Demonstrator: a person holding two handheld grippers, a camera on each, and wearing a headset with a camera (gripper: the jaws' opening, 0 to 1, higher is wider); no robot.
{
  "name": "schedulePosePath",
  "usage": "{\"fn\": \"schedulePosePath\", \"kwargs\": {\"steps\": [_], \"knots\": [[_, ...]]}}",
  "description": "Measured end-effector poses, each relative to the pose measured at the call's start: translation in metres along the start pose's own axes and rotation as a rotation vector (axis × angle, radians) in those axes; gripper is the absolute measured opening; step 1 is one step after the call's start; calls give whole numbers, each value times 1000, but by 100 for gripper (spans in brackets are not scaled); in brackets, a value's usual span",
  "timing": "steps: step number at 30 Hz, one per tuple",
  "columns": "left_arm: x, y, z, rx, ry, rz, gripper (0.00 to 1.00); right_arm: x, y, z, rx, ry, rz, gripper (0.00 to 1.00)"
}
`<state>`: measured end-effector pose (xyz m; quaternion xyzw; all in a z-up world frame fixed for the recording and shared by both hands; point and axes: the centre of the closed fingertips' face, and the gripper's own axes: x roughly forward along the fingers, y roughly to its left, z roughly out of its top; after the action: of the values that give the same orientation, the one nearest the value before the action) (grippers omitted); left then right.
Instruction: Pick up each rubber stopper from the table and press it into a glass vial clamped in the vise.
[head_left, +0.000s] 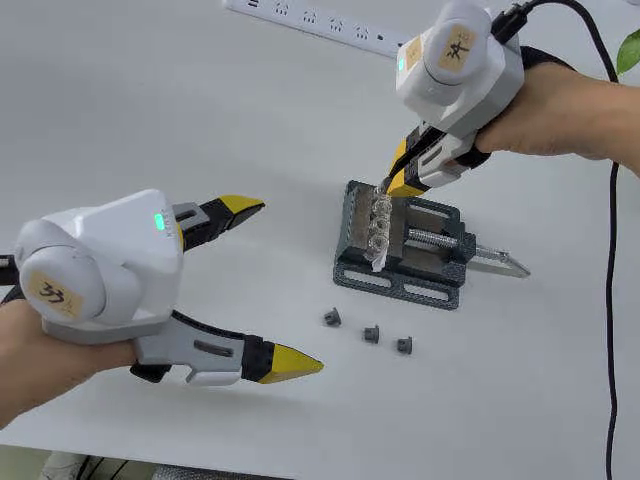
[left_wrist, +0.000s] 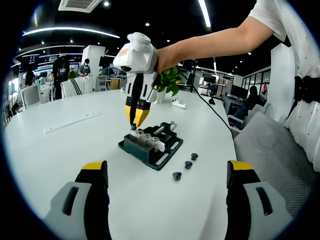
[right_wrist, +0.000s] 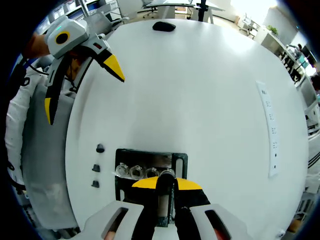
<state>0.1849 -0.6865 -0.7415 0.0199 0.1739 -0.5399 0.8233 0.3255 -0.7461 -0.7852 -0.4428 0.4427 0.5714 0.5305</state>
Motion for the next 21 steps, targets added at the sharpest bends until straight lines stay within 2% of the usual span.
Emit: {"fn": "schedulePosePath", "kwargs": {"steps": [14,16,21], "knots": [[-1,3,0,-1,-5,3,99,0,3,0,-11,-13,7,11],[-1,3,-1,-3,-5,3,99,0,1,0,-15,-12,-4,11],[-2,3,-2,-3,-4,2,99,-9,-3,2,-9,-38,-13,10]]}}
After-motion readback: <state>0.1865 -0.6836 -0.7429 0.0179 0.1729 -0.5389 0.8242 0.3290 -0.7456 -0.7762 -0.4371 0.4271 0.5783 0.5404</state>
